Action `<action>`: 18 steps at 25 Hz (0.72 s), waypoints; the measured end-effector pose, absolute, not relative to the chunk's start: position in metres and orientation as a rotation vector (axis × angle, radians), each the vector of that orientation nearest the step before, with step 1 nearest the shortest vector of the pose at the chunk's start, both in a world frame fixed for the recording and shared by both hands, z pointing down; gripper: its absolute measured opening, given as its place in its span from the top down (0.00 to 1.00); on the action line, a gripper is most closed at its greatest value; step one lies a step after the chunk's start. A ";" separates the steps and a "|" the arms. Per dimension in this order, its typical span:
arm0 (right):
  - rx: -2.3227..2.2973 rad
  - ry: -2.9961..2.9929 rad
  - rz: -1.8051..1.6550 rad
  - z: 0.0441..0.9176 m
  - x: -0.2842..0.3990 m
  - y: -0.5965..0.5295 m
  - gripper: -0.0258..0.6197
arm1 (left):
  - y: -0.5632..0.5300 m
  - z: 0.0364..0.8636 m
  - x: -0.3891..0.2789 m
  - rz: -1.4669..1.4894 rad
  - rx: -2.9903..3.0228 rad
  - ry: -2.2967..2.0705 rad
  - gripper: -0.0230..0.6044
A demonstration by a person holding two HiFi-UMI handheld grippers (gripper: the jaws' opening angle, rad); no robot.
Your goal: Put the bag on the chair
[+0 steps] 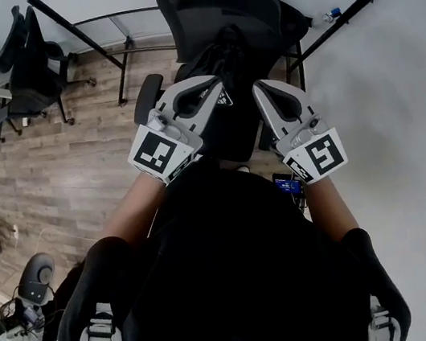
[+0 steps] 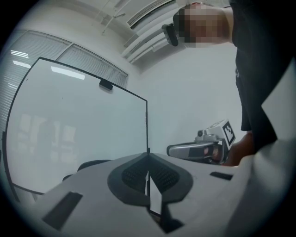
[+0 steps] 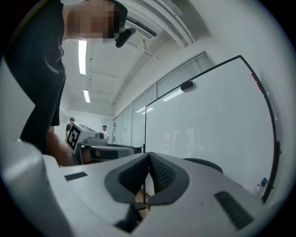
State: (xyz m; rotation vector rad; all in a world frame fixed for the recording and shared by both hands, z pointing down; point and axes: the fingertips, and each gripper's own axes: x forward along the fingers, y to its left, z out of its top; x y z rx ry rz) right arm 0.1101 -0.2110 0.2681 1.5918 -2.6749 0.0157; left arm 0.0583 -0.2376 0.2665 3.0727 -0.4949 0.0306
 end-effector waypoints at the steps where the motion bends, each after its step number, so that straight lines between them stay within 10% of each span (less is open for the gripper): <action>1: 1.589 -2.676 0.017 0.268 0.110 -0.212 0.96 | -0.238 0.267 0.059 0.033 3.072 -0.495 0.95; 18: 1.536 -2.688 0.081 0.284 0.109 -0.219 0.96 | -0.242 0.281 0.067 0.091 3.065 -0.448 0.95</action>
